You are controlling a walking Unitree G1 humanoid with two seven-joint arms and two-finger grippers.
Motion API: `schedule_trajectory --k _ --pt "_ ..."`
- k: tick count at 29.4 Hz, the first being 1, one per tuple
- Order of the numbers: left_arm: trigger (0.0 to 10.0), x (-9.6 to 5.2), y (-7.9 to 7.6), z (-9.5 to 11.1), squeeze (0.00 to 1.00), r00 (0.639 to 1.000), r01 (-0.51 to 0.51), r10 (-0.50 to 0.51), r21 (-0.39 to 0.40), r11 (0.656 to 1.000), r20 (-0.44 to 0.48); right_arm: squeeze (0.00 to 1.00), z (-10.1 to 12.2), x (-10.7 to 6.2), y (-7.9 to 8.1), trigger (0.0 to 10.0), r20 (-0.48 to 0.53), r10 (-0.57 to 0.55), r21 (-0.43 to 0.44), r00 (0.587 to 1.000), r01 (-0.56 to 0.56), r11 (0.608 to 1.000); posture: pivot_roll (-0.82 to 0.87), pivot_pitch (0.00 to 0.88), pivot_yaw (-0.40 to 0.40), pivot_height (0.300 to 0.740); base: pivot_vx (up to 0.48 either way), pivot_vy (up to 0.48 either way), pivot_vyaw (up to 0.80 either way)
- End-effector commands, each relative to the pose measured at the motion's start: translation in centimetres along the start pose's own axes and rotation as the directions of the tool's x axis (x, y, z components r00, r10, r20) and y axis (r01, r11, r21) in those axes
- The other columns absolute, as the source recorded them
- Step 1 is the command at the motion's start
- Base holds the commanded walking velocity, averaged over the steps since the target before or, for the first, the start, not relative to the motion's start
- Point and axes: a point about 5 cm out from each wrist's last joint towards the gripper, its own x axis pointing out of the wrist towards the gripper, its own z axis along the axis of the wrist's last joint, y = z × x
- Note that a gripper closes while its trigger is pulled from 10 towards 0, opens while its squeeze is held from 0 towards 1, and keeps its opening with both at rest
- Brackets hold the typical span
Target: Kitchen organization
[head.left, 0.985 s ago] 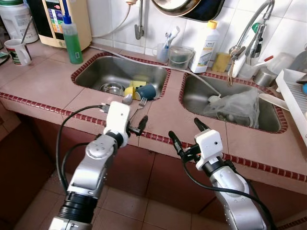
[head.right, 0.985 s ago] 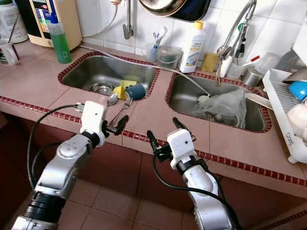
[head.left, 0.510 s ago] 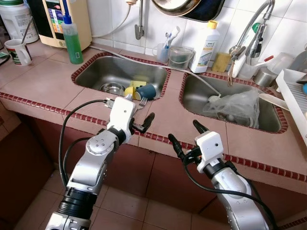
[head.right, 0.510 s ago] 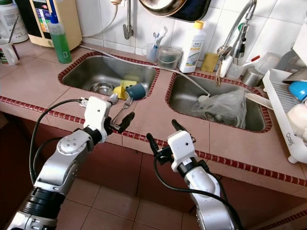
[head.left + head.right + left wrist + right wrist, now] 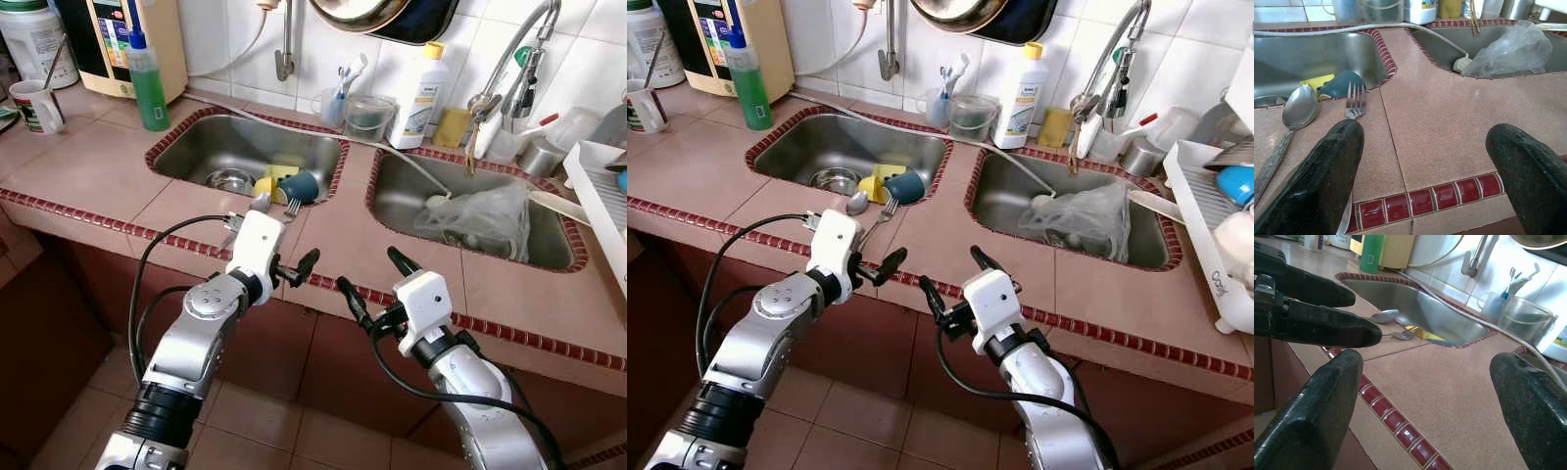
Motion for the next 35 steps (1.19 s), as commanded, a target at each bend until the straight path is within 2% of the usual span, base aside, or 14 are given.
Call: schedule_trajectory --k 1,4,7,11,23,31,35 --pt "10.0 0.2 -0.1 0.4 0.00 1.000 0.014 -0.014 0.005 1.000 0.003 0.00 0.7 -0.1 -0.2 10.0 0.023 0.005 -0.004 1.000 -0.004 1.000 0.00 0.000 -0.083 0.731 0.000 0.000 0.00" --pt "10.0 0.1 0.3 0.7 0.00 1.000 -0.007 0.008 -0.009 1.000 0.021 0.00 0.8 -0.2 -0.2 10.0 0.031 0.010 0.003 0.999 -0.010 1.000 0.00 0.000 -0.084 0.731 0.000 0.000 0.00" --pt "10.0 -0.1 1.2 1.0 0.00 0.998 -0.043 0.046 -0.070 0.997 0.040 0.00 1.2 -0.1 -0.4 10.0 0.052 -0.004 0.037 0.999 0.002 0.999 0.00 0.000 -0.084 0.731 0.000 0.000 0.00" --pt "10.0 -0.3 2.0 1.2 0.00 0.996 -0.076 0.080 -0.066 0.995 0.050 0.00 1.4 0.0 -0.6 10.0 0.063 -0.012 0.042 0.998 0.010 0.999 0.01 0.000 -0.085 0.731 0.000 0.000 0.00" --pt "10.0 -0.3 2.3 1.4 0.00 0.993 -0.093 0.099 -0.076 0.993 0.070 0.00 1.5 0.1 -0.4 10.0 0.066 -0.002 0.046 0.998 -0.001 0.999 0.01 0.009 -0.088 0.731 0.000 0.000 0.00" --pt "10.0 -0.7 3.2 2.7 0.00 0.982 -0.099 0.113 -0.098 0.990 0.154 0.00 2.1 0.3 -0.8 10.0 0.105 -0.023 0.064 0.994 0.016 0.998 0.01 0.006 -0.089 0.731 0.000 0.000 0.00" --pt "10.0 -0.8 3.1 2.8 0.00 0.979 -0.091 0.109 -0.105 0.990 0.173 0.00 2.1 0.4 -0.8 10.0 0.103 -0.022 0.059 0.994 0.016 0.998 0.01 0.005 -0.088 0.731 0.000 0.000 0.00"
